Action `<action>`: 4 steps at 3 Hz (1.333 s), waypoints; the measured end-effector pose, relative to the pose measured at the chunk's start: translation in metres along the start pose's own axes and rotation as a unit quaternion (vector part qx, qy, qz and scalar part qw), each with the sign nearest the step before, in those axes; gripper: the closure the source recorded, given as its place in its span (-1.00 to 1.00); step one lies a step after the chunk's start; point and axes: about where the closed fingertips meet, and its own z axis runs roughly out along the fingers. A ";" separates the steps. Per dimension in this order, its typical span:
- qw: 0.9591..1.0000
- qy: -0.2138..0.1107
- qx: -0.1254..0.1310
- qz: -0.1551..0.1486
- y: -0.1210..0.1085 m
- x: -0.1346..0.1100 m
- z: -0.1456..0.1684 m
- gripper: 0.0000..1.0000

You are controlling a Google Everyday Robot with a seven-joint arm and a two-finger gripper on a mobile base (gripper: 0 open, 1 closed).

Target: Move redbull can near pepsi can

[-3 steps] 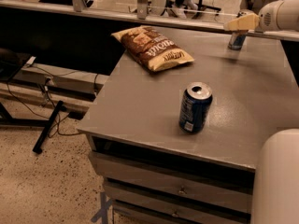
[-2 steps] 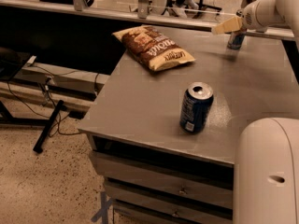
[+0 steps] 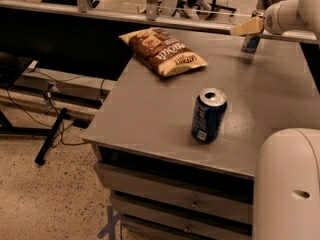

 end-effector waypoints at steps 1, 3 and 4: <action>0.999 -0.010 0.032 0.027 -0.015 0.002 0.013 -1.00; 0.998 -0.006 0.041 0.053 -0.014 0.003 0.019 -0.52; 0.998 -0.006 0.031 0.062 -0.008 -0.003 0.009 -0.06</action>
Offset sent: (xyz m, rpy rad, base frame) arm 0.0242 -0.0286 -0.0077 0.0491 -0.0430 -0.1588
